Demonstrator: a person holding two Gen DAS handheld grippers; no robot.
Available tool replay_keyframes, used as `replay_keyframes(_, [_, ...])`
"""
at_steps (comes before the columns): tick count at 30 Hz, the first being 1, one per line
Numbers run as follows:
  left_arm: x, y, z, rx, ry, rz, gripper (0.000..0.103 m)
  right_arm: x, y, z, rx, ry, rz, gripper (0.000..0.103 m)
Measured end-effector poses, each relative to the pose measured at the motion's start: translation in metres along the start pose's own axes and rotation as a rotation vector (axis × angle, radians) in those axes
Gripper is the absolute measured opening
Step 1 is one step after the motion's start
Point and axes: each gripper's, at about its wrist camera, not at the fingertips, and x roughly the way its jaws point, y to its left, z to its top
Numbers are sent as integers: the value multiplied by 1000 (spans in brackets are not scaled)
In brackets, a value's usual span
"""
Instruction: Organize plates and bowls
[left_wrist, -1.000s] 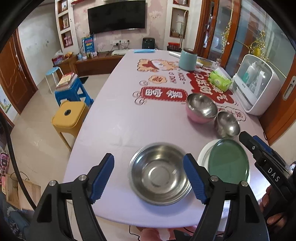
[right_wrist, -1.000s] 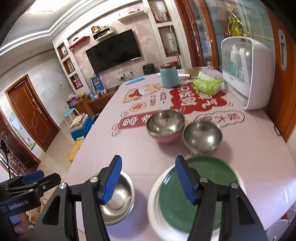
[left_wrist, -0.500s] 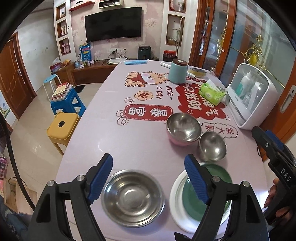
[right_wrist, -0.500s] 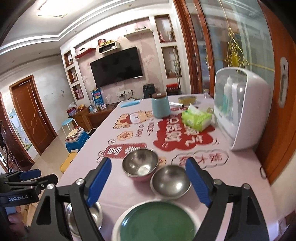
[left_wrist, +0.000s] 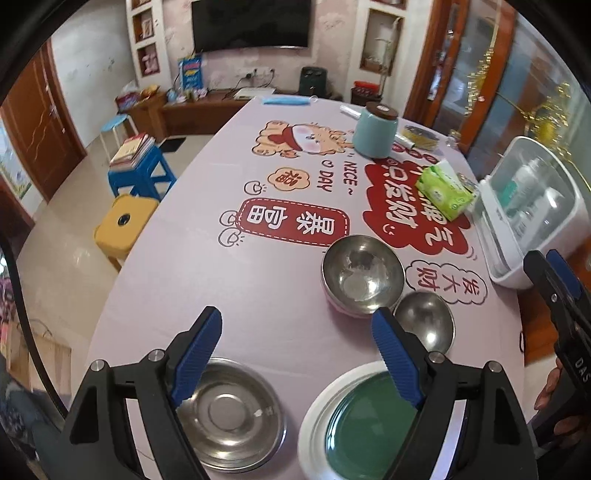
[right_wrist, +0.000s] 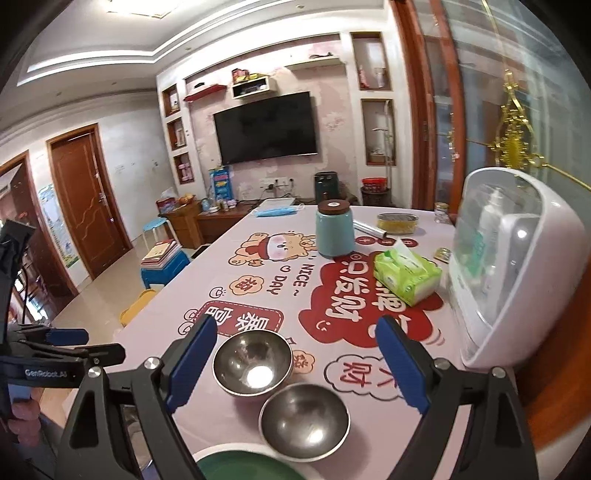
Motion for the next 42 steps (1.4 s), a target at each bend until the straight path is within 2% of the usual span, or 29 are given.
replay_keyframes(11, [61, -18, 14, -70, 107, 70, 82, 61, -14, -12, -2, 122, 108, 88])
replay_keyframes(18, [101, -23, 16, -105, 167, 71, 82, 97, -17, -24, -9, 204, 165, 88])
replay_keyframes(28, [152, -32, 12, -89, 257, 77, 82, 138, -19, -45, 21, 291, 234, 87])
replay_keyframes(33, [175, -39, 11, -69, 298, 61, 82, 159, -23, -52, 51, 346, 248, 74])
replay_keyframes(35, [181, -42, 10, -66, 306, 55, 79, 165, -26, -56, 71, 360, 249, 66])
replay_keyframes(36, [184, -43, 10, -65, 310, 48, 76, 167, -27, -58, 78, 368, 249, 64])
replay_keyframes(38, [190, -45, 10, -63, 323, 33, 71, 172, -28, -60, 87, 380, 246, 51])
replay_keyframes(42, [200, -45, 9, -71, 348, 22, 55, 179, -30, -64, 97, 406, 251, 40])
